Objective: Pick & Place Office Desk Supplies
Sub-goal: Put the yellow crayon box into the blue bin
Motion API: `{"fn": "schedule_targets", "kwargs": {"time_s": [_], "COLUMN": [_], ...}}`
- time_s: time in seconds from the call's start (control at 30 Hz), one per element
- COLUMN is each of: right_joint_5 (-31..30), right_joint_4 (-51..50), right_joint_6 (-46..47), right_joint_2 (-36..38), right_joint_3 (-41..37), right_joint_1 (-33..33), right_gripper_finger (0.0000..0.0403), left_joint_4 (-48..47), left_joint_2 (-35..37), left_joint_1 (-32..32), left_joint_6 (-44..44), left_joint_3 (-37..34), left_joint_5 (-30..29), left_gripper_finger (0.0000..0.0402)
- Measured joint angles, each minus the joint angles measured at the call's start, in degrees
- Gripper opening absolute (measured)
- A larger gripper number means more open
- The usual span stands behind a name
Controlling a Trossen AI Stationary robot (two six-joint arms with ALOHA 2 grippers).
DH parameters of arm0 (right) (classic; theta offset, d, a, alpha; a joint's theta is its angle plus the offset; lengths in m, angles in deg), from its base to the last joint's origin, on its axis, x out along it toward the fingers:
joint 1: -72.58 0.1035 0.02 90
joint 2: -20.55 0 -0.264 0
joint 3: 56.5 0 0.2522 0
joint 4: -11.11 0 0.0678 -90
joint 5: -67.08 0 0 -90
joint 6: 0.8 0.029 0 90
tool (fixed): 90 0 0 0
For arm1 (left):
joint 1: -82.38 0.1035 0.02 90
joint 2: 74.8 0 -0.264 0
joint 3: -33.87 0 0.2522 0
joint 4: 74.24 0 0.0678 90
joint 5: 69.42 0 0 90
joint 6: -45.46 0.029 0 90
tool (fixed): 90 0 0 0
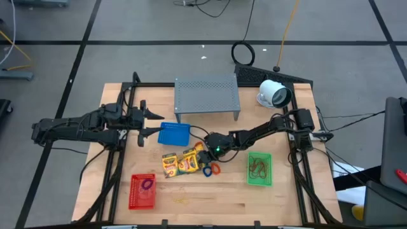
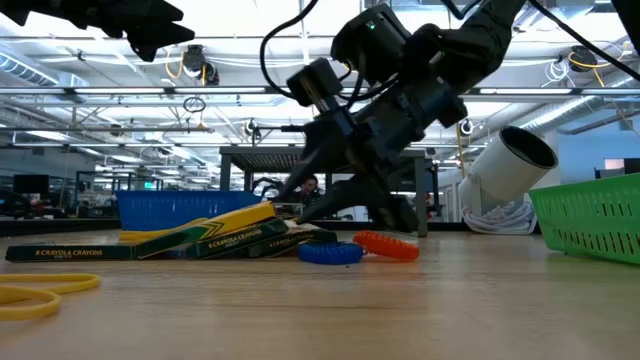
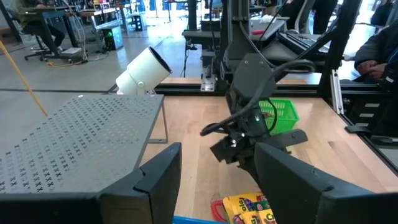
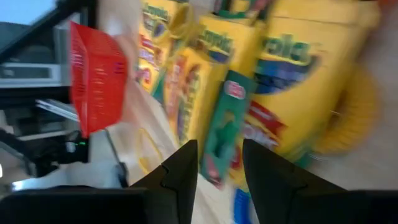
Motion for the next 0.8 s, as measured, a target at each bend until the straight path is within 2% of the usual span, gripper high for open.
{"fn": "schedule_targets", "kwargs": {"time_s": [0.63,0.8], "right_joint_5": [-3.44,-4.92], "right_joint_4": [1.03,2.96], "right_joint_6": [0.92,0.53], "right_joint_2": [-0.55,-0.55], "right_joint_3": [0.02,0.02], "right_joint_1": [0.27,0.57], "right_gripper_finger": [0.0116,0.0095], "left_joint_4": [-0.35,-0.35], "left_joint_2": [0.02,0.02], "left_joint_1": [0.04,0.04], "left_joint_6": [-0.11,-0.11], "left_joint_3": [0.00,0.00], "left_joint_5": [-0.02,-0.02], "left_gripper_finger": [0.0214,0.0214]}}
